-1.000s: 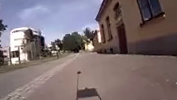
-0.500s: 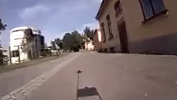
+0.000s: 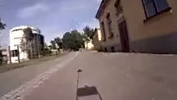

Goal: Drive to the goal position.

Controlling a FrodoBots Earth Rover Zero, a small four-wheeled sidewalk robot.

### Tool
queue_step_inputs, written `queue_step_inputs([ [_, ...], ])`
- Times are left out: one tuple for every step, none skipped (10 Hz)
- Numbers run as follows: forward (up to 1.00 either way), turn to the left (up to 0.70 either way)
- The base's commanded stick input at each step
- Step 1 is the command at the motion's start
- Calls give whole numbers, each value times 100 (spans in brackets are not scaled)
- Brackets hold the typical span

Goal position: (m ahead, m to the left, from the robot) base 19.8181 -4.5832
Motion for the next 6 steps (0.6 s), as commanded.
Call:
queue_step_inputs([
  [45, 0],
  [45, 0],
  [45, 0],
  [45, 0],
  [45, 0],
  [45, 0],
])
